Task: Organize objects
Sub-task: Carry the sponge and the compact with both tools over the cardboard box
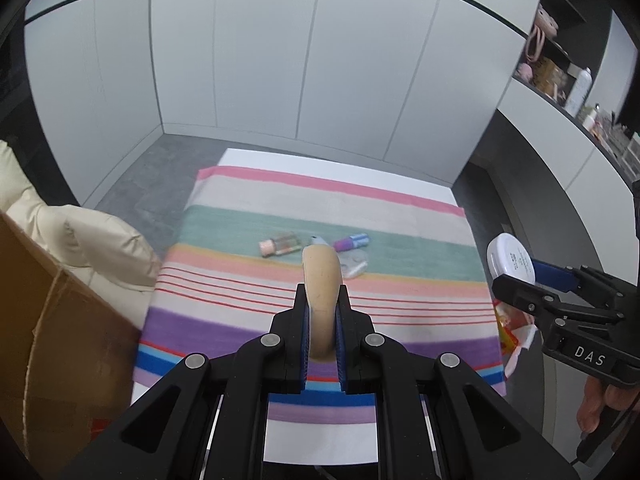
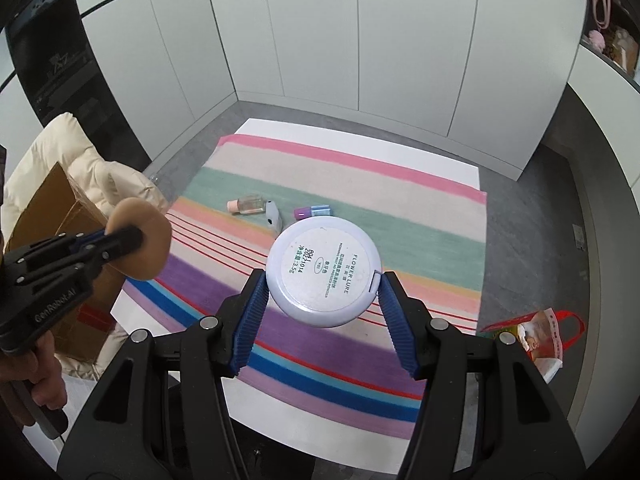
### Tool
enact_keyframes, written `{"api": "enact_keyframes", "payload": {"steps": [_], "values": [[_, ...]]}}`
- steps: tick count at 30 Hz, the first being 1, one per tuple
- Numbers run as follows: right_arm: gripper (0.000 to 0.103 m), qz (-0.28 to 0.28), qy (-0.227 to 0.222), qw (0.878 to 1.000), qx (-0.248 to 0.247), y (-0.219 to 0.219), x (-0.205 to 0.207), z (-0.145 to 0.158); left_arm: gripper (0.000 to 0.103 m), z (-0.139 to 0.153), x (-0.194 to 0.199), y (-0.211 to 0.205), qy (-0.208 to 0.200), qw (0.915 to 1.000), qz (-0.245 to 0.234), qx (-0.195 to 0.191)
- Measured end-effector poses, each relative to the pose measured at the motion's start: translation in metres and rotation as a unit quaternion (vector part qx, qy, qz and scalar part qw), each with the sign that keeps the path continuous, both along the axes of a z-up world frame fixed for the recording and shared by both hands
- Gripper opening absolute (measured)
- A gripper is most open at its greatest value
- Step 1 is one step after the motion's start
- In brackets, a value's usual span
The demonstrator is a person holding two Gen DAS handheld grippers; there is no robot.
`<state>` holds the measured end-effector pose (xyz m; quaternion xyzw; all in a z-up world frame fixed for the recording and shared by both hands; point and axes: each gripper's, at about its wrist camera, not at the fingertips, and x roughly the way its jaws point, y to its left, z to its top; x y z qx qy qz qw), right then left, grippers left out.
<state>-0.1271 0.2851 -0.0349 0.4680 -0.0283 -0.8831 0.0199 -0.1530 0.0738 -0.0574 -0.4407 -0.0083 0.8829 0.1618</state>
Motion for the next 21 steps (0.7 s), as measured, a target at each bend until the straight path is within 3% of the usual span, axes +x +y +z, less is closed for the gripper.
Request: {"api": "enact_keyframes", "payload": {"steps": [11,21], "values": [[0.059,0.028,-0.005,0.998,-0.052,-0.045,-0.027,-0.002,0.011,0.001,-0.012,-0.057,0.009,0.9985,0.053,0.005],[0.059,0.062,-0.007,0.997,-0.048,-0.095,-0.045,-0.005,0.012,0.002,-0.007,-0.106,0.018,0.9959,0.089,0.003]]}}
